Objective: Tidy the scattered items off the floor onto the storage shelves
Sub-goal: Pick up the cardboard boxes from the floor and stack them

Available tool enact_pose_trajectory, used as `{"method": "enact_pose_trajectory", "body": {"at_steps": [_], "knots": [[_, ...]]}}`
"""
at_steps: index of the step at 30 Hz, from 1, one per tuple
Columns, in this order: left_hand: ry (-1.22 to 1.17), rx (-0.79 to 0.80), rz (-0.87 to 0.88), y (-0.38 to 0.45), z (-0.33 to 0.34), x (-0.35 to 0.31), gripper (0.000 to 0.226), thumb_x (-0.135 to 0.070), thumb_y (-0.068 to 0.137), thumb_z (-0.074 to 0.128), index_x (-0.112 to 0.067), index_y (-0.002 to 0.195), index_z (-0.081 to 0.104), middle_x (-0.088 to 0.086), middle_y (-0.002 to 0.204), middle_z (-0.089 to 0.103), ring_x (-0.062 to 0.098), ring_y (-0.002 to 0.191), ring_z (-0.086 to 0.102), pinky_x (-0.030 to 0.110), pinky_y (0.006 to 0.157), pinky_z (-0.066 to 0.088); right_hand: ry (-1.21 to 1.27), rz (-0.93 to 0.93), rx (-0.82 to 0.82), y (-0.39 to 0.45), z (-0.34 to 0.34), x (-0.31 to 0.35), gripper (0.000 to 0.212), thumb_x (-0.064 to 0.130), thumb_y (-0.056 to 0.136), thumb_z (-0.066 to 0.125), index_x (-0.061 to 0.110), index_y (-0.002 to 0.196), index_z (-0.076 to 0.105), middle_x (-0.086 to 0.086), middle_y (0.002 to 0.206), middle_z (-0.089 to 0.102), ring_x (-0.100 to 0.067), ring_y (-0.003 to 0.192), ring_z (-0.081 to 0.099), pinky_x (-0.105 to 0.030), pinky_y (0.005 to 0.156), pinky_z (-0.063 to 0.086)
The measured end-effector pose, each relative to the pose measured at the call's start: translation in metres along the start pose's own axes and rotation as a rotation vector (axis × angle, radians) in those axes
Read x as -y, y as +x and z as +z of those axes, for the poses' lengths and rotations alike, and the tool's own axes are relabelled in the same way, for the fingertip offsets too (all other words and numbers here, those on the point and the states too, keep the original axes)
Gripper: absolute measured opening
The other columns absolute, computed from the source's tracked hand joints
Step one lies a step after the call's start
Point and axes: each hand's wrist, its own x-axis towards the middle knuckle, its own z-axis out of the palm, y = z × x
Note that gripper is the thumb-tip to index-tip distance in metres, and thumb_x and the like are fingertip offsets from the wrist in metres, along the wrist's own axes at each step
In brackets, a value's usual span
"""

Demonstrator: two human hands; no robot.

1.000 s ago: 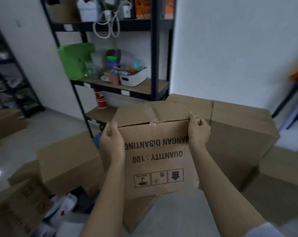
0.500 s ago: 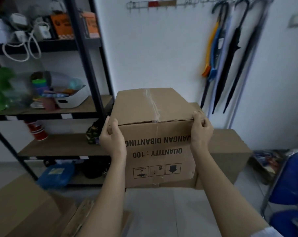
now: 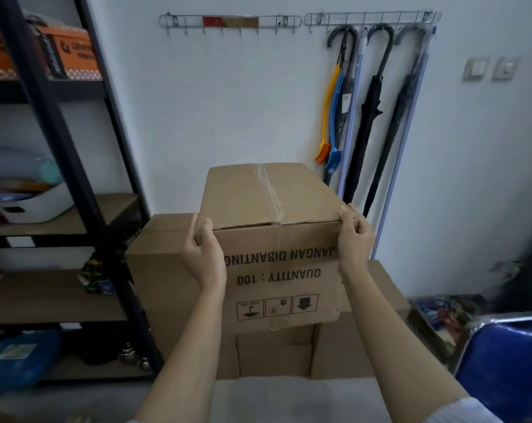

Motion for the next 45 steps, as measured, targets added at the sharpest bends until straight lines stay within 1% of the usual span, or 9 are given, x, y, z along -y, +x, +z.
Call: {"method": "enact_pose_trajectory", "body": {"at_steps": [5,14,17,23,28,32,38,42,45], "knots": [[0.066,-0.019,0.058,0.001,0.036,0.033,0.04,-0.025,0.096,0.056,-0.02,0.135,0.058,-0.023,0.068,0.054,-0.014,0.059,0.054,0.008,0.061,0.045,-0.038,0.039,0.093,0.053,-0.004,-0.021,0.042,0.037,0.093,0.062,0.024,0.133,0.06,0.005,0.123,0.059,-0.005,0.106,0.052,-0.019,0.084,0.042],[0.313,0.197,0.176,0.015,0.057,0.073,0.048,-0.059,0.095,0.042,-0.034,0.135,0.047,-0.01,0.139,0.052,0.011,0.126,0.05,0.039,0.105,0.044,-0.235,0.103,0.057,0.11,0.024,-0.05,0.051,0.061,0.092,0.049,0.015,0.112,0.054,-0.004,0.112,0.06,-0.023,0.108,0.055,-0.036,0.086,0.043],[0.333,0.293,0.175,0.0,0.072,0.09,0.056,-0.068,0.092,0.037,-0.043,0.142,0.033,-0.006,0.16,0.023,0.014,0.147,0.022,0.041,0.117,0.028,-0.343,0.207,-0.082,0.126,0.042,-0.051,0.074,0.065,0.088,0.05,0.012,0.139,0.04,-0.013,0.138,0.049,-0.036,0.132,0.042,-0.052,0.1,0.041],[0.334,0.606,0.108,-0.03,0.113,0.103,0.054,-0.065,0.094,0.01,-0.054,0.141,-0.013,-0.02,0.154,-0.031,-0.006,0.14,-0.029,0.034,0.12,-0.012,-0.375,0.386,0.244,0.11,0.074,-0.052,0.116,0.081,0.067,0.061,0.019,0.155,0.018,-0.007,0.157,0.028,-0.031,0.143,0.028,-0.049,0.117,0.026],[0.217,0.754,0.078,-0.01,0.122,0.101,0.077,-0.082,0.085,0.018,-0.043,0.15,0.005,-0.025,0.16,0.002,-0.008,0.145,0.0,0.021,0.119,0.005,-0.353,0.414,0.298,0.13,0.087,-0.069,0.15,0.094,0.021,0.069,0.035,0.151,0.024,0.011,0.152,0.037,-0.017,0.14,0.035,-0.048,0.111,0.034],[0.254,0.556,0.022,0.034,0.122,0.102,0.066,-0.055,0.096,0.043,-0.037,0.154,0.016,-0.018,0.157,0.027,0.005,0.141,0.033,0.034,0.114,0.032,-0.431,0.323,0.342,0.137,0.088,-0.052,0.144,0.082,0.031,0.081,0.025,0.151,0.026,0.003,0.142,0.05,-0.021,0.126,0.049,-0.044,0.105,0.042],[0.431,0.284,-0.016,0.164,0.144,0.1,0.089,-0.05,0.09,0.06,-0.017,0.156,0.009,0.001,0.162,0.015,0.02,0.148,0.021,0.039,0.119,0.023,-0.363,0.338,0.457,0.153,0.076,-0.029,0.041,0.036,0.078,0.08,0.031,0.102,0.047,0.004,0.119,0.057,-0.021,0.108,0.055,-0.046,0.096,0.043],[0.426,0.245,-0.17,0.228,0.154,0.095,0.107,-0.05,0.08,0.074,-0.017,0.156,0.004,0.004,0.163,0.014,0.025,0.147,0.022,0.042,0.119,0.024,-0.188,0.301,0.435,0.164,0.072,-0.033,0.082,0.026,0.08,0.079,0.035,0.144,0.029,0.006,0.131,0.058,-0.018,0.112,0.061,-0.033,0.077,0.053],[0.419,0.332,-0.311,0.256,0.155,0.103,0.11,-0.058,0.07,0.078,-0.017,0.153,0.019,0.006,0.157,0.03,0.028,0.14,0.036,0.046,0.113,0.034,-0.1,0.227,0.409,0.162,0.069,-0.042,0.072,0.025,0.084,0.075,0.038,0.142,0.035,0.006,0.128,0.062,-0.016,0.108,0.066,-0.032,0.08,0.057]]}}
